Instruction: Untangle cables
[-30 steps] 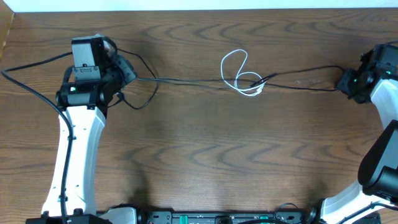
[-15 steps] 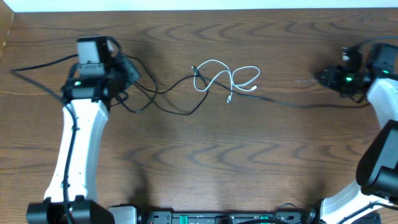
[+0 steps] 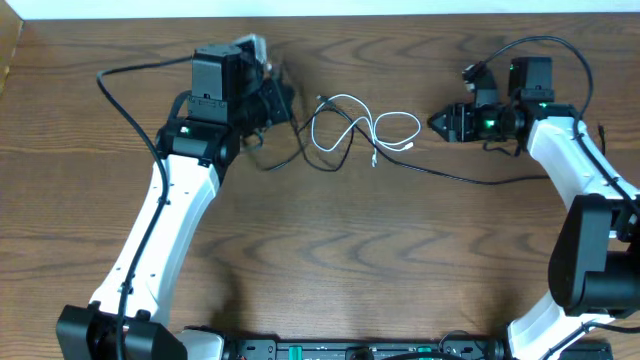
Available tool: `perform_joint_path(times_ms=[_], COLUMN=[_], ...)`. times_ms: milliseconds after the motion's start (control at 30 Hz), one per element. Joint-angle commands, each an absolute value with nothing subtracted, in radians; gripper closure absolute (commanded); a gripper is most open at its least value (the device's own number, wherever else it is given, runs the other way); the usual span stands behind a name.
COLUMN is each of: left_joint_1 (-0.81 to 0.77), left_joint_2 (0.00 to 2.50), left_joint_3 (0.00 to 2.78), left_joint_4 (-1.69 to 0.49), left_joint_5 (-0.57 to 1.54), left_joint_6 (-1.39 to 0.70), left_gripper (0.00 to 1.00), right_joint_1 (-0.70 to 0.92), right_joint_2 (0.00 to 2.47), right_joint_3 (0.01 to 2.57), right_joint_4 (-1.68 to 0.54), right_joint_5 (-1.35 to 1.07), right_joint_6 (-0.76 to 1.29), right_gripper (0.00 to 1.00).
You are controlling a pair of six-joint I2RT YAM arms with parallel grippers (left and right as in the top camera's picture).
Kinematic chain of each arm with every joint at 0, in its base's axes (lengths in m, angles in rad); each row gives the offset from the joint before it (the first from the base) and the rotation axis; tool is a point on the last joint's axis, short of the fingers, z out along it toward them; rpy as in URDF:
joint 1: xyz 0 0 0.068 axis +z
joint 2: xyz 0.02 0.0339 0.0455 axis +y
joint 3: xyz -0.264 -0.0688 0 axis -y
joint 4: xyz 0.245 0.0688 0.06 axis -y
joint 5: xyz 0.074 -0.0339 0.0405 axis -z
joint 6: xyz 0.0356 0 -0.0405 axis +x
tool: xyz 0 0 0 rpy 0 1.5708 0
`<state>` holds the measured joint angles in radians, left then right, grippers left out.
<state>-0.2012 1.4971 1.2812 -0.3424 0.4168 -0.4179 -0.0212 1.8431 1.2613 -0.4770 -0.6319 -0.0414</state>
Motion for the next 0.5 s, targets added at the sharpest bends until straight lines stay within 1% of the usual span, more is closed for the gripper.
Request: perform_joint_path(times_ms=[0,33,67,100,167,233,333,467], left_joint_1=[-0.211,-0.211,-0.211,-0.211,-0.211,-0.211,-0.211,-0.211], left_joint_2=[1.473,1.474,1.476,1.477,1.485,1.496,1.514,1.565], left_joint_3=[1.298,1.298,1.298,1.298,1.297,1.285,1.247,1.203], left_joint_4=[-0.316,-0.331,-0.353,-0.416,-0.564,-0.667,-0.704,-0.697], left_joint_5=[0.501,0.481,0.451,0.374,0.208,0.104,0.074,0.074], left_joint_6=[-0.452,-0.472,-0.484,-0.509,-0.596,-0.665,-0.68,-0.733], left_gripper=[0.92,0.92,0.92,0.92,0.93,0.92,0.92,0.92], right_joint_1=[0.004,0.019,0.031,0.057,0.115,0.157,0.213,0.278], right_joint_2=[1.855,1.855,1.855,1.855,1.855,1.855,1.855,1.855], right_joint_3=[1.287,1.287,1.287,1.287,1.287,1.287,1.287,1.287], right_joint_4=[-0.456,-0.441,-0.43,-0.412,-0.374,-0.353,-0.332,-0.333], right_joint_5=[-0.754,-0.762,-0.76,-0.749,-0.682,-0.604,-0.491,-0.391], right_joint_6=[-0.034,0.006,0.041,0.104,0.217,0.306,0.403,0.516], right_gripper=[0.42,0.46,0.47,0.47,0.46,0.41,0.36,0.35])
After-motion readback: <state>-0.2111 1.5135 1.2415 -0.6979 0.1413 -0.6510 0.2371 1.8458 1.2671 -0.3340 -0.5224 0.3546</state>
